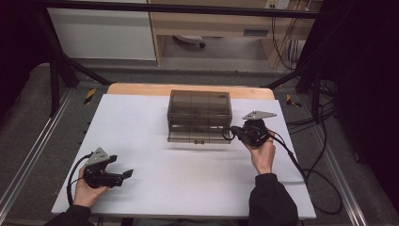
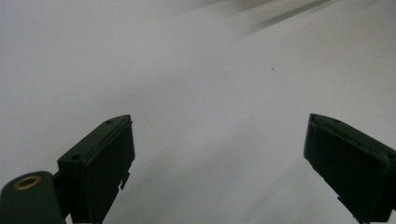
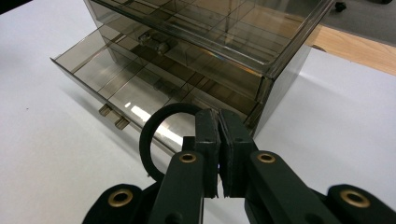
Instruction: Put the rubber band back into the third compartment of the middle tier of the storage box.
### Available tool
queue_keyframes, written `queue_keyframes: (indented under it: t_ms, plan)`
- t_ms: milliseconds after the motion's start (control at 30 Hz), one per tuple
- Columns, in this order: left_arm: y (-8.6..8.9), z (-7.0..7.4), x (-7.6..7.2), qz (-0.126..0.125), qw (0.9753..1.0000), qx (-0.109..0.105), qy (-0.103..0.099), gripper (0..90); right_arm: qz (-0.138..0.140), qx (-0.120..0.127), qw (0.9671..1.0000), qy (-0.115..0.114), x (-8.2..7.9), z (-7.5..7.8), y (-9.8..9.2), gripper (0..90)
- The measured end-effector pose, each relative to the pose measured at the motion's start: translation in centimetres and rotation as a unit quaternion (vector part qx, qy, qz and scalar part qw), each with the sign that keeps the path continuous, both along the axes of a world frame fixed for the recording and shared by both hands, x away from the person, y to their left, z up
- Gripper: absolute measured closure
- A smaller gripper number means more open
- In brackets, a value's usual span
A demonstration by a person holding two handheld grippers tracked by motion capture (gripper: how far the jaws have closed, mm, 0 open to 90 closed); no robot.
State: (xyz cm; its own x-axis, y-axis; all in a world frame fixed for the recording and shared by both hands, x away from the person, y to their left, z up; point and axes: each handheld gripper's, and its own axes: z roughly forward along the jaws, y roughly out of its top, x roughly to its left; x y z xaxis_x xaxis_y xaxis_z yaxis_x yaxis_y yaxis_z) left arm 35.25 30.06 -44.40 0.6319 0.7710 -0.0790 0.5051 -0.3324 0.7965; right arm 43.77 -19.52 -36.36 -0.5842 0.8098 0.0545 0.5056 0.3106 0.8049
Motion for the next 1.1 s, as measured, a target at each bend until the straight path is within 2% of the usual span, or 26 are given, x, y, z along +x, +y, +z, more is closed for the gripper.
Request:
queue_keyframes:
  t_ms: [533,1100]
  plan:
    - [0.1,0.0,0.0,-0.001,1.0,0.001,0.0,8.3,-0.003,-0.003,1.0,0.001,1.7,-0.5,1.0,87.2]
    - [0.1,0.0,0.0,0.0,1.0,-0.001,0.001,8.3,-0.002,0.002,0.9999,0.013,3.7,-2.2,2.1,87.2]
